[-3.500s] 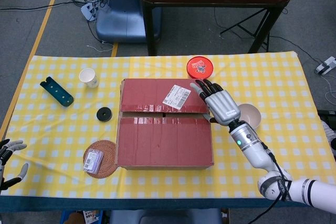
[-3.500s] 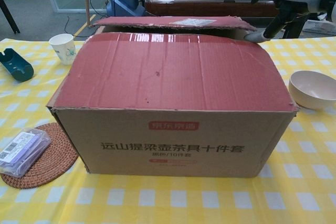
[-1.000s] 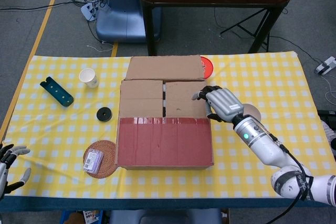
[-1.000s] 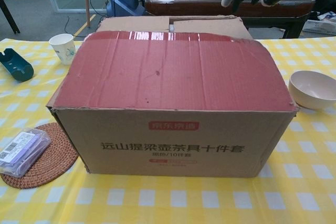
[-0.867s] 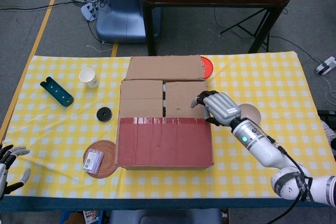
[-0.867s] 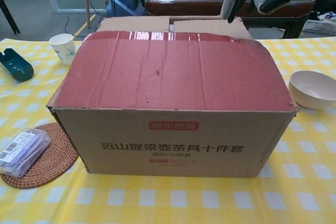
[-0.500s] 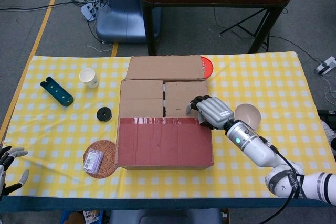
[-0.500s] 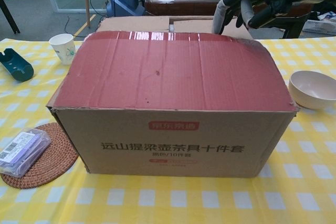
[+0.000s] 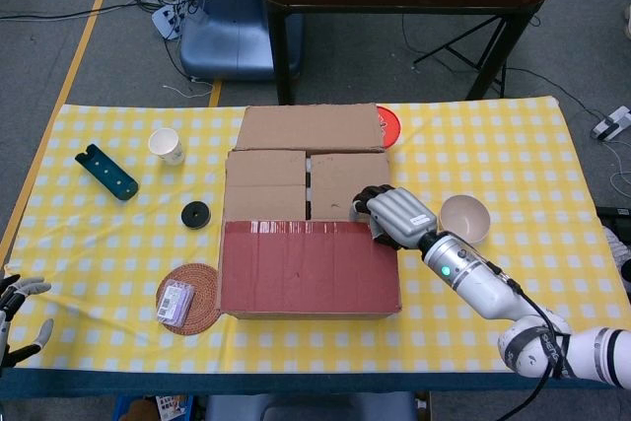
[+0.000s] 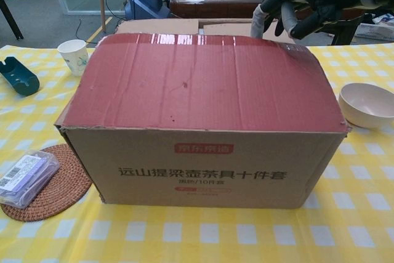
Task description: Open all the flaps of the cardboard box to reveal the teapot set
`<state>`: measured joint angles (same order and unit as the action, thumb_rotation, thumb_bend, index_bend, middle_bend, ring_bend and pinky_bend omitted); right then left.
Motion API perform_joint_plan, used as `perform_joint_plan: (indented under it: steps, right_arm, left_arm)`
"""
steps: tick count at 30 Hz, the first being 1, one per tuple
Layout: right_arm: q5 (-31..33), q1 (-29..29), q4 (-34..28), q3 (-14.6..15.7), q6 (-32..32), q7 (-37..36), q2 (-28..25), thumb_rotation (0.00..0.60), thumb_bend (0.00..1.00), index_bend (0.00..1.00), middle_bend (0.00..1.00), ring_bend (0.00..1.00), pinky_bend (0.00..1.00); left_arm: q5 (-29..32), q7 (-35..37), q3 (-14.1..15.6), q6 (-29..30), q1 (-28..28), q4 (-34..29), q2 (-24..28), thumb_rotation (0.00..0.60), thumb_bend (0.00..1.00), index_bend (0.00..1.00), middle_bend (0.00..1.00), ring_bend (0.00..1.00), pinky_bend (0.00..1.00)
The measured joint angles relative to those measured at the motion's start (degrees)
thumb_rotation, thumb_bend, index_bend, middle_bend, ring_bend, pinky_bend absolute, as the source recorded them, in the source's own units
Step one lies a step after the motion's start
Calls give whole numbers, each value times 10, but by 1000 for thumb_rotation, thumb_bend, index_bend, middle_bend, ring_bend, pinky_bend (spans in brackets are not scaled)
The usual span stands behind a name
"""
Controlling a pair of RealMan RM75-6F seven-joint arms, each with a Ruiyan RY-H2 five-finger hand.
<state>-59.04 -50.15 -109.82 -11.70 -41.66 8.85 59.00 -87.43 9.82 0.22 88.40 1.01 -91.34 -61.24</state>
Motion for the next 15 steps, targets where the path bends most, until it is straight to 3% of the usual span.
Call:
perform_joint_plan:
  steps: [15]
  right_arm:
    - [-126,68,-63,-13,-47,-156,-70,600,1000,406,288,166,214]
  left_arm:
    - [-4,-15,-3,-4,-7,-11,3,600,394,366,243,129,0]
